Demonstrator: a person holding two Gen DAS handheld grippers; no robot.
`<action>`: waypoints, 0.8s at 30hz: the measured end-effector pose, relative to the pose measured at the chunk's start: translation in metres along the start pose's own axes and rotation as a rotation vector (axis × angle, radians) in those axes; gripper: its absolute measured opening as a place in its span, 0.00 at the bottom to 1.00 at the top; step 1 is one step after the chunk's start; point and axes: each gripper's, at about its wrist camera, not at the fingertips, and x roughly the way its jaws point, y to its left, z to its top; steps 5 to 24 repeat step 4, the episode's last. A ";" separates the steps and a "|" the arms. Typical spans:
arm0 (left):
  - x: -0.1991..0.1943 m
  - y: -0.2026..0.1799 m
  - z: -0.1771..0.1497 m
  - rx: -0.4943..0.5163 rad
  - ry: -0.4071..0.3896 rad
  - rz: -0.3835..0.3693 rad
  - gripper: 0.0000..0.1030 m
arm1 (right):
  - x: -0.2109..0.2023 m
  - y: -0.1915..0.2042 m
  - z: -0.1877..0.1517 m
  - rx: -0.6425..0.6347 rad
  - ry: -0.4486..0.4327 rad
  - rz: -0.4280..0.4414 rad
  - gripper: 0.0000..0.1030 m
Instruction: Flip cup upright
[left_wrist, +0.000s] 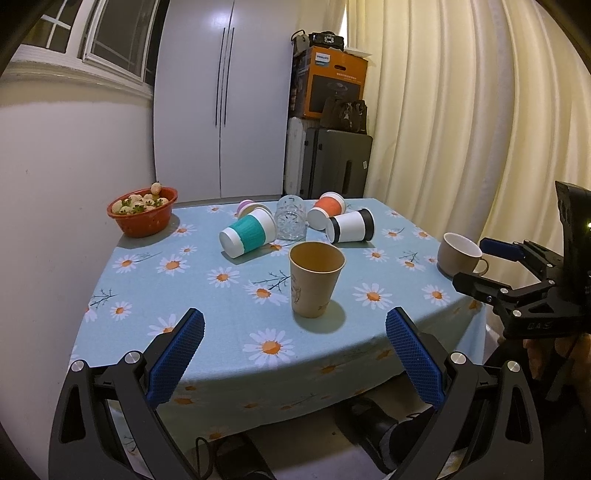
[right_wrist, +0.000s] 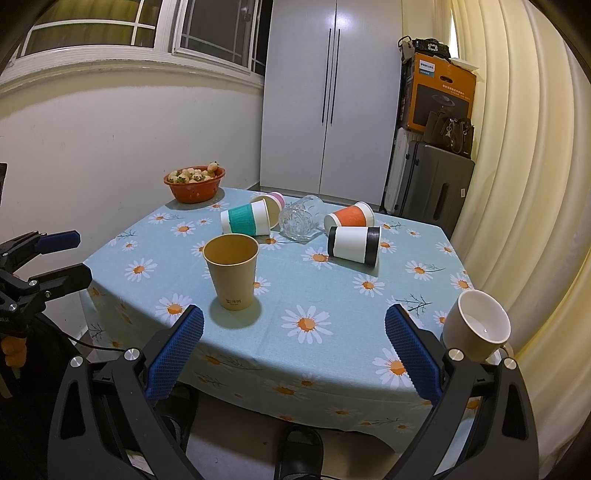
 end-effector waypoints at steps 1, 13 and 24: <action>-0.001 -0.001 0.000 0.003 -0.003 0.004 0.94 | 0.000 0.000 0.000 0.000 0.000 -0.001 0.95; -0.002 0.000 0.000 -0.001 -0.006 -0.001 0.94 | -0.001 -0.002 -0.001 -0.004 0.003 -0.005 0.95; -0.002 0.000 0.000 -0.001 -0.006 -0.001 0.94 | -0.001 -0.002 -0.001 -0.004 0.003 -0.005 0.95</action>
